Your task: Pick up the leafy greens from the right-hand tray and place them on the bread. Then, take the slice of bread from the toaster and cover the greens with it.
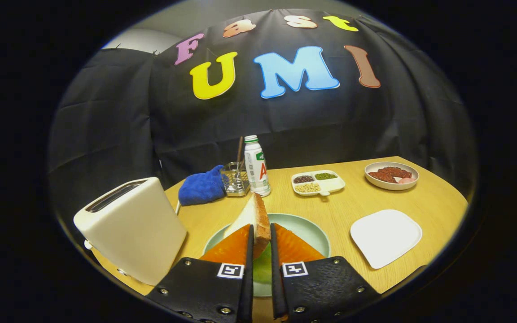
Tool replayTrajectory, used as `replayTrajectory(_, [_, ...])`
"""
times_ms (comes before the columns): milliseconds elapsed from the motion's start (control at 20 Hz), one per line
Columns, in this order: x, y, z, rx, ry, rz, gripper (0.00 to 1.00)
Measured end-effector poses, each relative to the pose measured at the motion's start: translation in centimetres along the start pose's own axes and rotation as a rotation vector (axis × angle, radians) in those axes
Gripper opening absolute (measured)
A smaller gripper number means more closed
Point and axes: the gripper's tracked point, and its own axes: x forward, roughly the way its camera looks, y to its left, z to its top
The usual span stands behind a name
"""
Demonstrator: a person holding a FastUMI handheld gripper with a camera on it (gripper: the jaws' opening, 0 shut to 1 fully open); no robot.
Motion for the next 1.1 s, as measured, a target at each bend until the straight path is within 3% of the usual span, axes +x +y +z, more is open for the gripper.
replayTrajectory(350, [-0.6,-4.2,0.3,0.002,0.012,-0.068,0.28])
replayTrajectory(700, [-4.6,-9.5,3.6,-0.125,-0.118,-0.101,0.28])
replayTrajectory(1100, [-8.0,-16.5,6.2,-0.177,-0.188,-0.133,0.28])
